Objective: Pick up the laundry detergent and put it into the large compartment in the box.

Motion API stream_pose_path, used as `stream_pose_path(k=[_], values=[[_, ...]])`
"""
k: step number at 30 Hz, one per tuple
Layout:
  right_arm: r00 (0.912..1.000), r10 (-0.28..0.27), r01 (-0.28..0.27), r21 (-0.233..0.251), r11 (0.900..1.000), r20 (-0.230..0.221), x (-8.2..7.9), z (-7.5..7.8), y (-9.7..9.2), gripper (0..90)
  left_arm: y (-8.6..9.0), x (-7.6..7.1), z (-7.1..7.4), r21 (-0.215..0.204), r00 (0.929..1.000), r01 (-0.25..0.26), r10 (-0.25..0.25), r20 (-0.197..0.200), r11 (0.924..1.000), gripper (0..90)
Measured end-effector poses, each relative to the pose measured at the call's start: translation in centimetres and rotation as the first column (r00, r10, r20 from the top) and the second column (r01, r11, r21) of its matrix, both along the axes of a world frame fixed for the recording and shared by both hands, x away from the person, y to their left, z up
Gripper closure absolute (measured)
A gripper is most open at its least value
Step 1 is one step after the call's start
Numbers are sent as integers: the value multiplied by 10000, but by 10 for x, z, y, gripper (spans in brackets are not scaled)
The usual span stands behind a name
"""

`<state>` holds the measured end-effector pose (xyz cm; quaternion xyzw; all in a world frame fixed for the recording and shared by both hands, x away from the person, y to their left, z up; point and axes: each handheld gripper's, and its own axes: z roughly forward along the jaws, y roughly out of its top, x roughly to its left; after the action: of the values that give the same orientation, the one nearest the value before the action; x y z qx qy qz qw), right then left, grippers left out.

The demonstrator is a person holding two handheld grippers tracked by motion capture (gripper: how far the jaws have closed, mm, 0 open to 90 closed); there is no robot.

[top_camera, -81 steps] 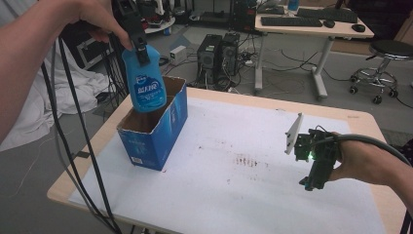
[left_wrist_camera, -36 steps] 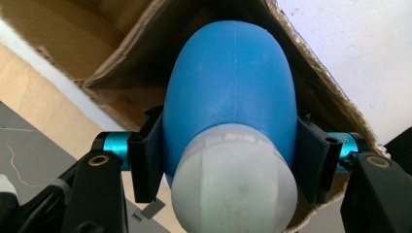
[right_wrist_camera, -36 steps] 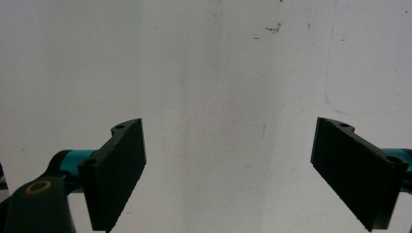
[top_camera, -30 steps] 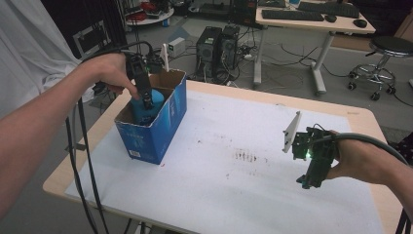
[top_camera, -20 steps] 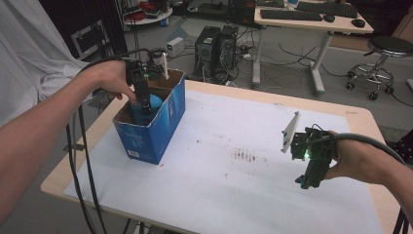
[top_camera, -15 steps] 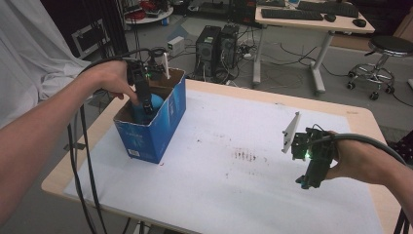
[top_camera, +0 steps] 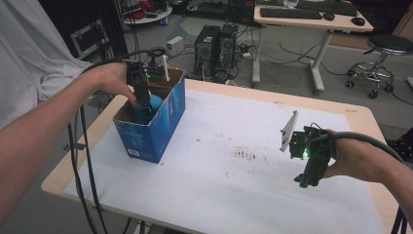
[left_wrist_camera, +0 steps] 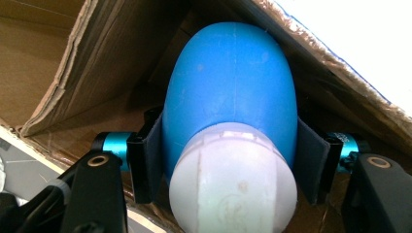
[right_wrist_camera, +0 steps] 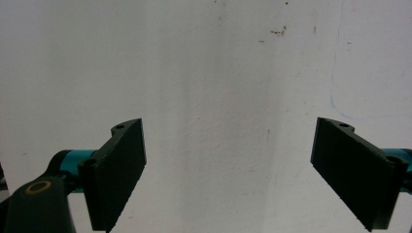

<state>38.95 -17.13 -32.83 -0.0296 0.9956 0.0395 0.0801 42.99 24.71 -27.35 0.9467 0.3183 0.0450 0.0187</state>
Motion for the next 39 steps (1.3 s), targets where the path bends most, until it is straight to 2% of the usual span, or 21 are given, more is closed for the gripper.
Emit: stream_pose_path(k=[16,25,32,39], values=[[10000,8,-8,-15,10000,-79,0,-2,2,118,0,0,0,-40,10000,89,-89,3,10000,372],[9999,34,-34,-31,10000,-95,0,-2,2,118,0,1,0,-155,9999,93,-94,-67,9998,332],[9999,64,-65,-33,10000,-102,0,-1,2,118,1,2,6,-257,9997,84,-78,226,9996,298],[9999,8,-8,-28,10000,-108,-1,-1,1,118,1,3,14,-119,9991,142,-137,395,9998,270]])
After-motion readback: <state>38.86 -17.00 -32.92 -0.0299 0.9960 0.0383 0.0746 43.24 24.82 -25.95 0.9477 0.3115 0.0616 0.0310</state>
